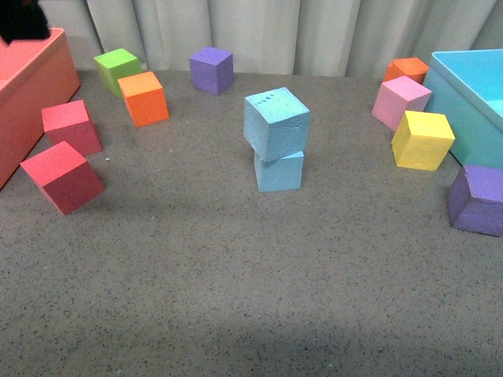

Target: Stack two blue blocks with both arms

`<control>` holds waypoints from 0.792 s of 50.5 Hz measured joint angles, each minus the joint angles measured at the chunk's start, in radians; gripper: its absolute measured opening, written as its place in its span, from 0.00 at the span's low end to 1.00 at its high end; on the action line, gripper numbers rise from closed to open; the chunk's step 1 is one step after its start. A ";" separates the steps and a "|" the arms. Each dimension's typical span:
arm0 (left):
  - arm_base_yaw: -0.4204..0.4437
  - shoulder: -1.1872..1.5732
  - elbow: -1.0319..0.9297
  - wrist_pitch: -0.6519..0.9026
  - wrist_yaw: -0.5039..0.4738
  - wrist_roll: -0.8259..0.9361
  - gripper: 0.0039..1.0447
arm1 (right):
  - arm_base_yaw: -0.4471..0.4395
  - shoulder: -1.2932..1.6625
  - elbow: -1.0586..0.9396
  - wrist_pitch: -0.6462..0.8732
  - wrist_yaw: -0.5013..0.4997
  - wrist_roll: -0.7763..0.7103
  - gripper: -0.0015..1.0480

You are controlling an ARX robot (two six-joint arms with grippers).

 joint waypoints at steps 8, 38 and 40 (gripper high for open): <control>0.071 -0.111 -0.192 0.060 0.087 0.011 0.03 | 0.000 0.000 0.000 0.000 0.002 0.000 0.91; 0.212 -0.559 -0.416 -0.163 0.214 0.014 0.03 | 0.000 0.000 0.000 0.000 0.000 0.000 0.91; 0.219 -0.593 -0.425 -0.187 0.218 0.014 0.03 | 0.000 0.000 0.000 0.000 0.000 0.000 0.91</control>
